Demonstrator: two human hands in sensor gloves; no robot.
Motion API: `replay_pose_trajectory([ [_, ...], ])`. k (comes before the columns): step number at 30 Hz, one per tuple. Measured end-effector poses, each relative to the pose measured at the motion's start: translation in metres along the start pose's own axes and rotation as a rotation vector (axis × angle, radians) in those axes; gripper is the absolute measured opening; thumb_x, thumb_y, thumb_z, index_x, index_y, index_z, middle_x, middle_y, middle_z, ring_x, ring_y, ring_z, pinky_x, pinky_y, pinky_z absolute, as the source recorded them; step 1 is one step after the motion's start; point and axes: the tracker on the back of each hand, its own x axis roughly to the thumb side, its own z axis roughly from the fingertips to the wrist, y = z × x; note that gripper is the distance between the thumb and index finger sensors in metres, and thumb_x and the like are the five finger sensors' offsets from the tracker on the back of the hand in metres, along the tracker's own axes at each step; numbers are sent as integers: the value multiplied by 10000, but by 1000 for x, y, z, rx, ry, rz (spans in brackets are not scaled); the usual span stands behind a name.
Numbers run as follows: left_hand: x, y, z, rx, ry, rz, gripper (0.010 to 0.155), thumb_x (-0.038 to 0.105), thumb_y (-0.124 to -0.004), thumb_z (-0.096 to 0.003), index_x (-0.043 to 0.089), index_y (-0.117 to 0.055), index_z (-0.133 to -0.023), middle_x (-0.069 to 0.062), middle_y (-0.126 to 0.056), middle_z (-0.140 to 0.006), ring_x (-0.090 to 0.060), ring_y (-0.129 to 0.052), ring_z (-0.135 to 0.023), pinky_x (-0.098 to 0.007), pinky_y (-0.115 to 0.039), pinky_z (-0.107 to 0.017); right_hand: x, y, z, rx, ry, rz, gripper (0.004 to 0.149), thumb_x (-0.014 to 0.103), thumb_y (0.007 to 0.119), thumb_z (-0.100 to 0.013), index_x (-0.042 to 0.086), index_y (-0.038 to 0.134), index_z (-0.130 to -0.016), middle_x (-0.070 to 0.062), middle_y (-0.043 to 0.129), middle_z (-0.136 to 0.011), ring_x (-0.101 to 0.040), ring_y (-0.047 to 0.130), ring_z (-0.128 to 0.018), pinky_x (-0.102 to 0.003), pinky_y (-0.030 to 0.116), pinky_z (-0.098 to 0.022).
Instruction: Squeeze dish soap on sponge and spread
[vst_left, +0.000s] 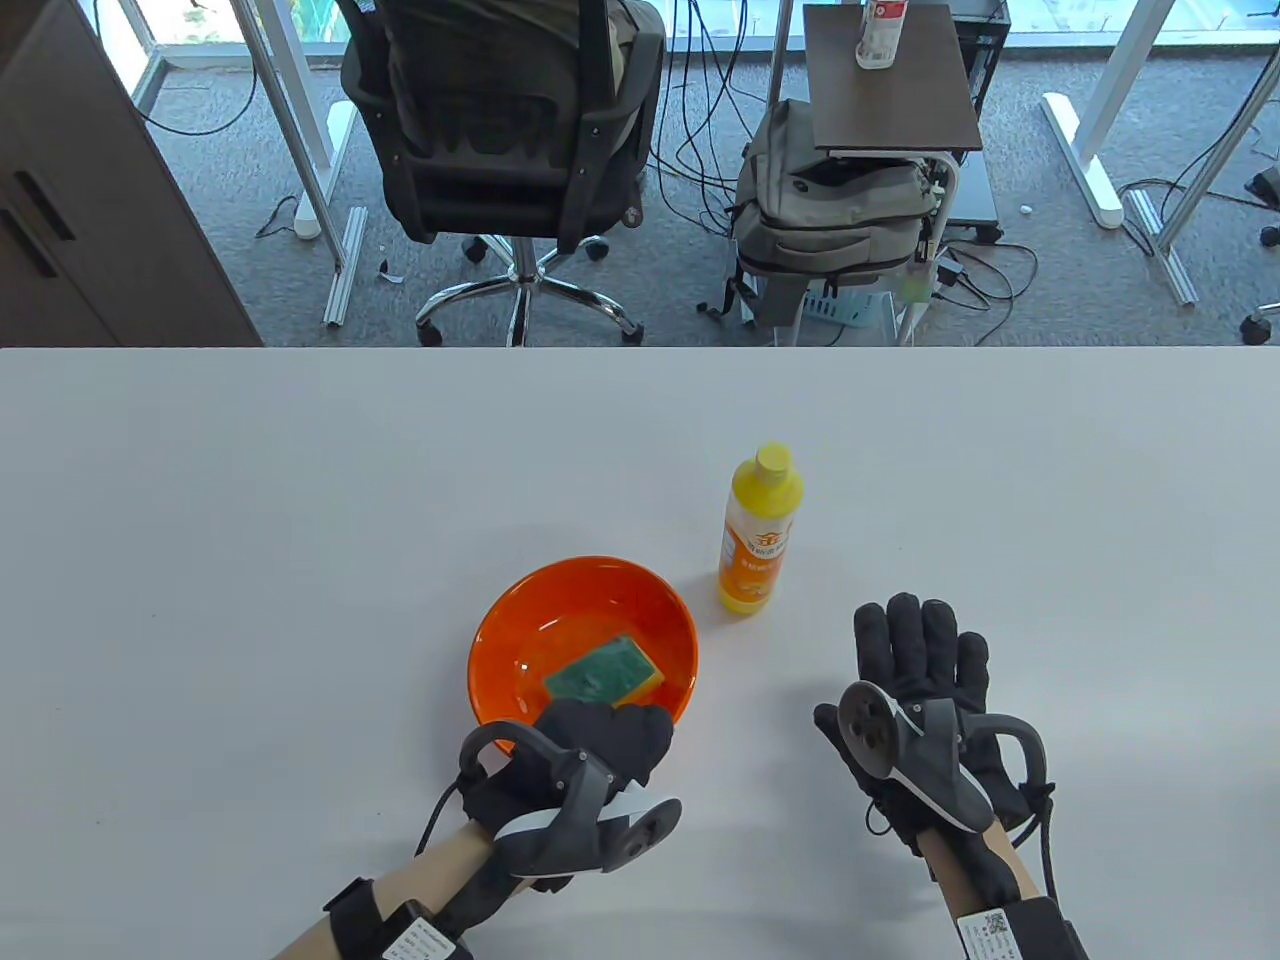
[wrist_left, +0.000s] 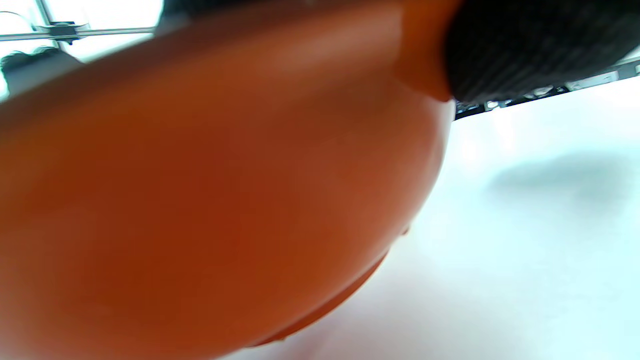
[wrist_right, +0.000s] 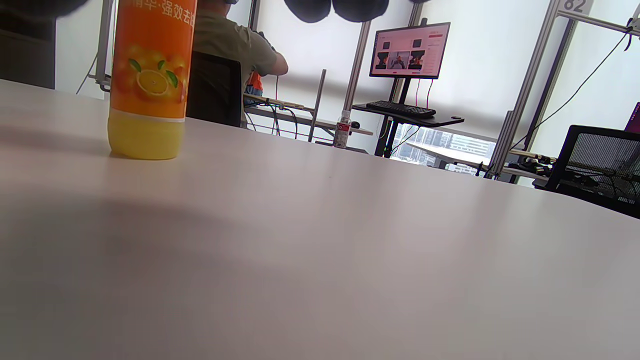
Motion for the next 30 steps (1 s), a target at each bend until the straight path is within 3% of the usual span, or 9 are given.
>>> replay_pose_trajectory([
  [8,27,-12,-7,-14,-90,-50,561,436,-912,-316,253,-819,-838,109,-975,-508,-139,-1039,-285,-322,-939,-305,-1,0,0,0,0,0,938,716,644,-321,310,261,-1076,-32,286,-1186,-355,359,-1106,-560,355,-793],
  [30,31,-20,-6,-13,-109,-44,557,476,-922,-301,308,-826,-823,144,-977,-501,-115,-1034,-288,-303,-937,-310,0,0,0,13,2,7,937,716,643,-321,312,263,-1076,-32,286,-1186,-353,360,-1106,-559,356,-793],
])
